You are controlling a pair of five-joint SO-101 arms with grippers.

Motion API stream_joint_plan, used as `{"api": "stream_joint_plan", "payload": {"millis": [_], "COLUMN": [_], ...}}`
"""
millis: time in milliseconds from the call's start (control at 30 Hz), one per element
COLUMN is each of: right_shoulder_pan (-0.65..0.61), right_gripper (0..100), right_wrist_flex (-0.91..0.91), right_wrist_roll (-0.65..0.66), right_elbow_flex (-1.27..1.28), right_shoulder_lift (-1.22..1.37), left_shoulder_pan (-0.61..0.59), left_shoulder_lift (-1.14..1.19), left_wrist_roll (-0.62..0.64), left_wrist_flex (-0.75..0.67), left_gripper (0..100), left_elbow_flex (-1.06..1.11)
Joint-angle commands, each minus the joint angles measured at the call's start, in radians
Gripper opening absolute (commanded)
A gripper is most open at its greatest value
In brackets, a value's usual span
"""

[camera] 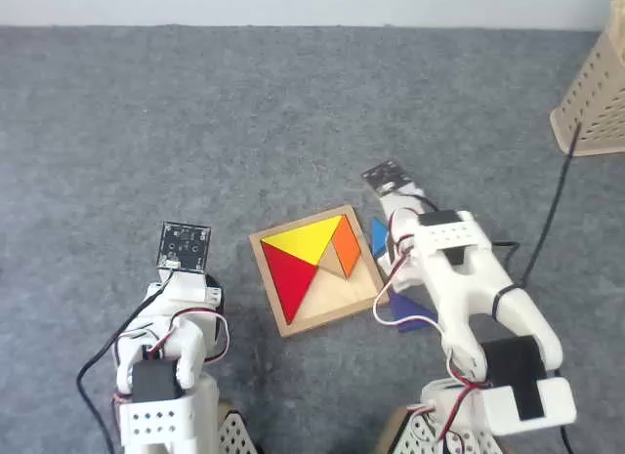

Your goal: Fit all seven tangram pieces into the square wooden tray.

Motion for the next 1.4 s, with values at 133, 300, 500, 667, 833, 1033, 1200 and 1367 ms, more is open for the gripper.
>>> {"api": "stream_joint_plan", "payload": {"millis": [133,300,500,667,833,1033,1200,1367], "right_shoulder_pan": [0.082,-0.070,-0.412,-0.530,-0.535,-0.532,-0.532,-0.535], "right_gripper": [1.3,1.3,1.6,1.6,1.6,1.8,11.0,15.2], "right_wrist_flex": [0.019,0.140,0.165,0.165,0.159,0.166,0.176,0.214], "right_wrist_roll": [-0.034,-0.037,-0.032,-0.003,0.006,0.014,0.031,0.063], "right_elbow_flex": [-0.072,-0.077,-0.087,-0.161,-0.221,-0.224,-0.218,-0.219], "right_shoulder_lift": [-0.094,-0.346,-0.458,-0.285,-0.113,-0.058,-0.056,-0.056], "left_shoulder_pan": [0.003,0.003,0.003,0.003,0.003,0.003,0.003,0.003], "left_shoulder_lift": [-0.023,-0.023,-0.023,-0.023,-0.023,-0.023,-0.023,-0.023], "left_wrist_roll": [0.009,0.009,0.009,0.009,0.009,0.009,0.009,0.009], "left_wrist_flex": [0.003,0.003,0.003,0.003,0.003,0.003,0.003,0.003], "left_gripper": [7,7,7,7,7,7,7,7], "left_elbow_flex": [-0.008,-0.008,-0.008,-0.008,-0.008,-0.008,-0.008,-0.008]}}
